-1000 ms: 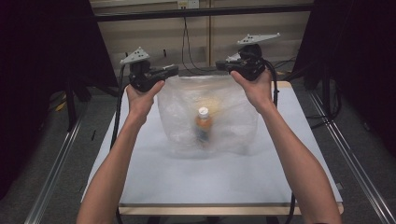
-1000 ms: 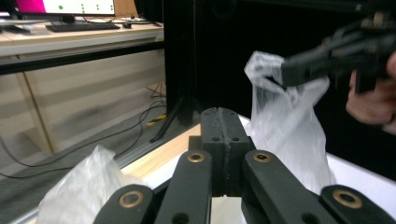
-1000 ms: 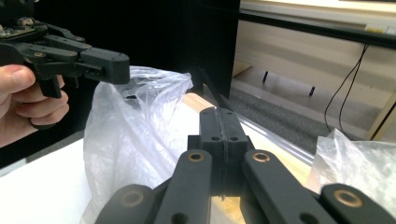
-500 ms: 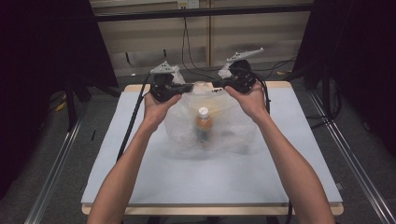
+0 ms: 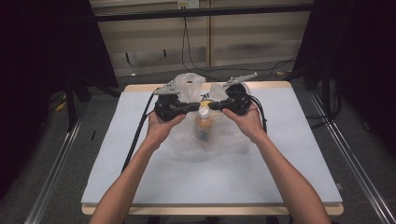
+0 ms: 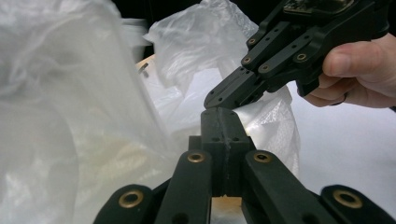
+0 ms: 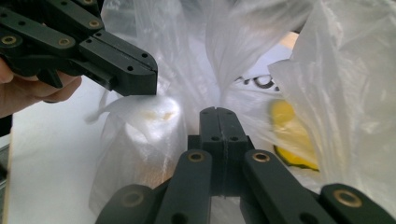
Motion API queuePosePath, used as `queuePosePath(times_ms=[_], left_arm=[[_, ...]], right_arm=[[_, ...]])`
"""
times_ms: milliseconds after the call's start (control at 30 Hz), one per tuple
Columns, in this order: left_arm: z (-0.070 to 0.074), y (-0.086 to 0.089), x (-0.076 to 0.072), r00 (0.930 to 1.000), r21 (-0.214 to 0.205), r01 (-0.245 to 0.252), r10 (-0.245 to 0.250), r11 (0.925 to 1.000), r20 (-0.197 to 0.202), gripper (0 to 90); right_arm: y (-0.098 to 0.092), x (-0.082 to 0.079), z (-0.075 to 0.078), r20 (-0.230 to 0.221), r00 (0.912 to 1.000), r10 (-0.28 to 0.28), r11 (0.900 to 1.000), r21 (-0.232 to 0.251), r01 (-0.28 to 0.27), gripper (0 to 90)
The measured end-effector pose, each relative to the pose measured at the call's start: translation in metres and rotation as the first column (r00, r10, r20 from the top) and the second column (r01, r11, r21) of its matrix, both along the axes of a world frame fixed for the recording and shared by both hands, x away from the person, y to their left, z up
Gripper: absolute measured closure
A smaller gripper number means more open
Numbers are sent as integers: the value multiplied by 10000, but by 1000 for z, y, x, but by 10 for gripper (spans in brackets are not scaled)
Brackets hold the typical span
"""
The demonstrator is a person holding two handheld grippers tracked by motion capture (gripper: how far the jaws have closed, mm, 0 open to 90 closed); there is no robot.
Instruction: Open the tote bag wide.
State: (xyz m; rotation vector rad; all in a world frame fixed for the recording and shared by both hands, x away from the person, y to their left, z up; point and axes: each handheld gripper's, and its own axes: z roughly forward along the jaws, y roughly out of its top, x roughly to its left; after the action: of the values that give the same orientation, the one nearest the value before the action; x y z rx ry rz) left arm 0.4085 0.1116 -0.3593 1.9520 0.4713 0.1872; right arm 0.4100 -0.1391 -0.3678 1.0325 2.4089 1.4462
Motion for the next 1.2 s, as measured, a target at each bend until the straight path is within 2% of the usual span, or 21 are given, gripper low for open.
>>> queuePosePath(times_ms=[33,100,200,333,433,533,700,833,933,1000,1067,1167,1200], left_arm=[[0,1,-4,9999,-133,124,-123,9998,45,900],[0,3,-8,9998,-145,213,-212,9997,36,900],[-5,5,-13,9994,45,347,-347,9994,3,900],[-18,4,-17,9987,235,465,-460,9986,-235,900],[-27,3,-20,9977,107,517,-512,9986,-443,900],[-35,4,-22,9971,355,614,-597,9975,-480,900],[-44,10,-24,9976,403,406,-383,9984,-569,900],[-56,22,-19,9972,767,-52,109,9970,-741,900],[-66,28,-10,9941,693,-355,423,9970,-995,900],[-74,28,-5,9918,605,-486,554,9970,-1155,900],[-85,27,0,9892,1020,-540,672,9933,-1306,900],[-100,26,5,9857,1318,-570,768,9896,-1501,900],[-103,25,5,9837,1293,-570,778,9900,-1621,900]], right_arm=[[1,-2,0,-14,10000,30,10000,-31,-30,900],[0,-7,2,20,9999,118,9999,-55,-118,900],[-2,-11,3,-22,9998,181,9998,-50,-181,900],[-3,-19,-3,-134,9993,348,9994,-70,-349,900],[-4,-26,-7,-232,9987,450,9990,92,-448,900],[-4,-34,-8,-195,9975,685,9975,182,-681,900],[3,-43,-18,-269,9950,964,9952,166,-959,900],[4,-47,-34,-377,9948,942,9955,151,-937,900],[5,-47,-43,-390,9938,1040,9940,367,-1026,900],[6,-47,-45,-373,9934,1085,9938,300,-1074,900],[8,-47,-50,-395,9933,1089,9940,141,-1084,900],[6,-46,-64,-620,9935,954,9954,-19,-957,900],[4,-46,-69,-690,9938,872,9961,-46,-877,900]])
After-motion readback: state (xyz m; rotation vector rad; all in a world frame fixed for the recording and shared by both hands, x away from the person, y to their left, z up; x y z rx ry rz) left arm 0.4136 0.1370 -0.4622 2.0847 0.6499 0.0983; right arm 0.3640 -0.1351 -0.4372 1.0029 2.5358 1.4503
